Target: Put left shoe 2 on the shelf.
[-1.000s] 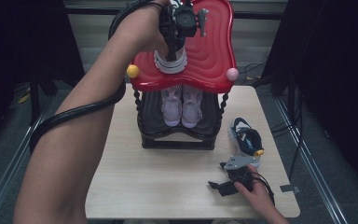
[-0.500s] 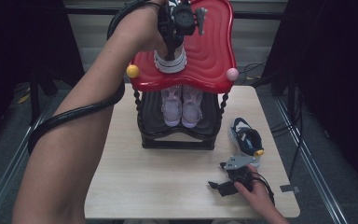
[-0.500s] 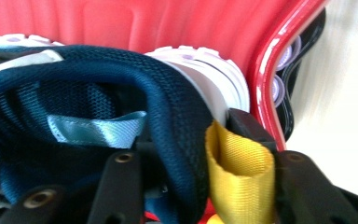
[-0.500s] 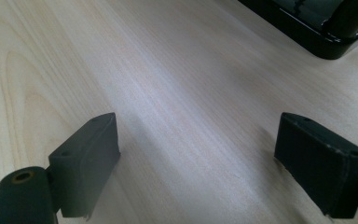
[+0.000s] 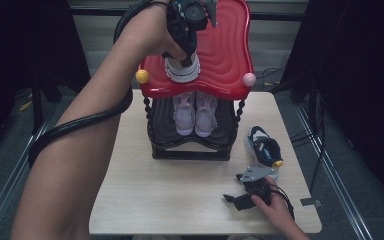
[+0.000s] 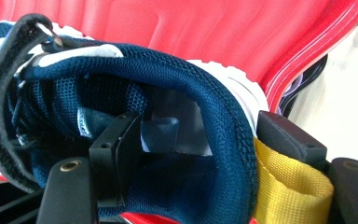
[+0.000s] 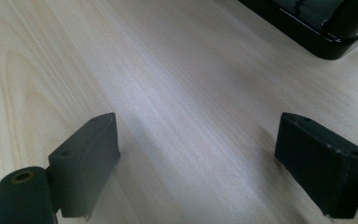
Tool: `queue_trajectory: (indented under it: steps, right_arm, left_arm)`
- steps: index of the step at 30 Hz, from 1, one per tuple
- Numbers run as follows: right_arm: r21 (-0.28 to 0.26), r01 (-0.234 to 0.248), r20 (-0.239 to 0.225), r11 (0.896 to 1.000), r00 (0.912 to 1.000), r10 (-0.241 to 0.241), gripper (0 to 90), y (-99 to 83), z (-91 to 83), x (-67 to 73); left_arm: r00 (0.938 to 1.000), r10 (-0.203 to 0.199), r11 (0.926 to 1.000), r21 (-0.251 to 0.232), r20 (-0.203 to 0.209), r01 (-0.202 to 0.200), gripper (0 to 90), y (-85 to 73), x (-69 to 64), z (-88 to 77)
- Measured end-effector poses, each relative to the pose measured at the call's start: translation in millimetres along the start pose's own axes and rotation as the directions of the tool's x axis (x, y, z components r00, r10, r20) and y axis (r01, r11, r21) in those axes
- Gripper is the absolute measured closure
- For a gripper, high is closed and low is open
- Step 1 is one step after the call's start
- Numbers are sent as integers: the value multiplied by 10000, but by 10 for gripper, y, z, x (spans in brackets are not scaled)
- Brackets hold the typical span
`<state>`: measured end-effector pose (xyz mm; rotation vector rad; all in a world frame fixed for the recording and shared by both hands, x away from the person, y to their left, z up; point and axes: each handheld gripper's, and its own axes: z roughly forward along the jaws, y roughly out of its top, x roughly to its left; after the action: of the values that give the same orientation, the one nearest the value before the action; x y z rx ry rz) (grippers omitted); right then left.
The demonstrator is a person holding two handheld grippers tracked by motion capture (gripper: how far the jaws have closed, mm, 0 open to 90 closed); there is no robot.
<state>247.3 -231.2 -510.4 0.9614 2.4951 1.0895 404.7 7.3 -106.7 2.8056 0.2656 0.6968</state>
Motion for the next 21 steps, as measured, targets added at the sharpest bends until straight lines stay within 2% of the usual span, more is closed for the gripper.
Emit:
queue_trajectory:
  steps: [11, 15, 17, 21]
  right_arm:
    - [1, 0, -1, 10000, 10000, 0, 128, 0, 0, 0]
    - [0, 2, -1, 10000, 10000, -2, 128, 0, 0, 0]
    - [1, 1, 0, 10000, 10000, -1, 128, 0, 0, 0]
    - [0, -1, 1, 10000, 10000, 1, 128, 0, 0, 0]
  left_arm:
    - [9995, 292, 9992, -272, -82, -294, 393, 0, -47, -17]
    - [9999, 102, 9995, -311, -27, -103, 371, -24, -39, -32]
    - [9999, -134, 9992, -384, 23, 135, 329, -38, -30, -47]
    - [9989, -448, 9978, -475, 110, 453, 321, -78, -6, -89]
